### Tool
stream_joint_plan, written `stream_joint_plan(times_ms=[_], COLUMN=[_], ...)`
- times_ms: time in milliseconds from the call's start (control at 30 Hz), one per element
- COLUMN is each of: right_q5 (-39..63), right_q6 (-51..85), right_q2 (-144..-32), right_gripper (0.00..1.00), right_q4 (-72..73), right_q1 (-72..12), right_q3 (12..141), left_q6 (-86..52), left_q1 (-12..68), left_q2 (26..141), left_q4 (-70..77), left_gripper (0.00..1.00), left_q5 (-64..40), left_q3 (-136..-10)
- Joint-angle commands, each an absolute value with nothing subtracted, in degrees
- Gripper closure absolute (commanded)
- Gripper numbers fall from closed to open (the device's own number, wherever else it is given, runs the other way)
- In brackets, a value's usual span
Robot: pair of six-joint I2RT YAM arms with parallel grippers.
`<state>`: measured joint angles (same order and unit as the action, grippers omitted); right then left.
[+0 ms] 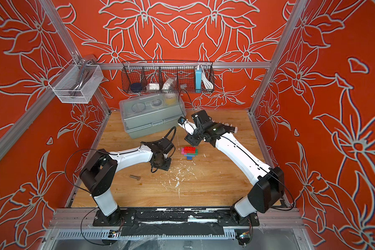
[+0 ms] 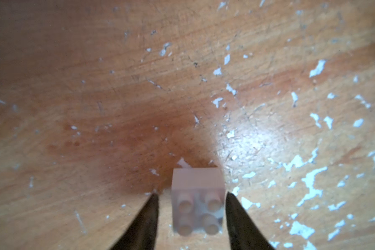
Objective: Assemble a spoon with lego
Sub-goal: Move the lego brick at the center of the board, then pick up the lego brick from the center of the board.
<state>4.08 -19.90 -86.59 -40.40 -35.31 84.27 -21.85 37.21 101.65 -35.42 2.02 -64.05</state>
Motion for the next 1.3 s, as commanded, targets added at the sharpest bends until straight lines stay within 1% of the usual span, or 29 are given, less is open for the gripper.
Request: stream_joint_plan(times_ms=[0, 100, 200, 267, 367, 433, 533, 633, 667, 833, 967, 1267], right_q5=[2.0, 3.2, 3.7, 2.4, -0.2, -1.2, -1.4, 1.1, 1.9, 2.3, 4.0, 1.5], right_q6=[-18.1, -17.6, -17.6, -17.5, -15.8, -13.9, -11.6, -8.3, -7.4, -4.4, -2.2, -1.9], right_q2=[-87.8, -88.4, -88.9, -89.3, -90.5, -92.1, -95.2, -99.8, -101.7, -110.4, -116.1, -121.4], right_gripper=[0.29, 0.29, 0.29, 0.29, 0.29, 0.3, 0.32, 0.35, 0.37, 0.39, 0.41, 0.44], right_q4=[-44.3, -45.6, -46.7, -46.8, -47.8, -49.2, -48.6, -47.8, -48.1, -48.4, -48.6, -48.1], right_q1=[-35.5, -35.7, -37.2, -39.2, -42.3, -44.6, -48.9, -51.7, -52.8, -57.3, -58.1, -58.4], right_q3=[87.1, 88.9, 90.4, 90.8, 91.1, 91.7, 91.2, 91.5, 92.1, 95.0, 96.6, 97.8], left_q6=[-20.9, -19.3, -17.0, -15.4, -14.2, -13.7, -14.1, -14.2, -14.2, -15.4, -15.1, -15.2], left_q1=[37.3, 36.9, 33.2, 28.3, 18.7, 14.2, 9.3, 6.3, 5.5, 4.4, 4.4, 4.4], left_q2=[100.2, 96.1, 90.6, 85.2, 77.4, 72.9, 68.2, 66.0, 65.5, 62.6, 61.6, 61.4], left_q4=[-36.4, -37.1, -39.4, -38.9, -36.2, -34.4, -31.8, -30.6, -30.4, -29.3, -29.8, -29.3], left_gripper=[0.37, 0.32, 0.32, 0.29, 0.29, 0.29, 0.27, 0.26, 0.25, 0.25, 0.25, 0.25], left_q5=[2.9, 4.5, 3.5, 1.2, -4.5, -5.9, -8.0, -10.2, -10.8, -12.0, -12.0, -12.8], left_q3=[-65.1, -64.6, -63.4, -60.9, -56.3, -53.7, -50.2, -47.2, -46.2, -43.6, -43.4, -43.1])
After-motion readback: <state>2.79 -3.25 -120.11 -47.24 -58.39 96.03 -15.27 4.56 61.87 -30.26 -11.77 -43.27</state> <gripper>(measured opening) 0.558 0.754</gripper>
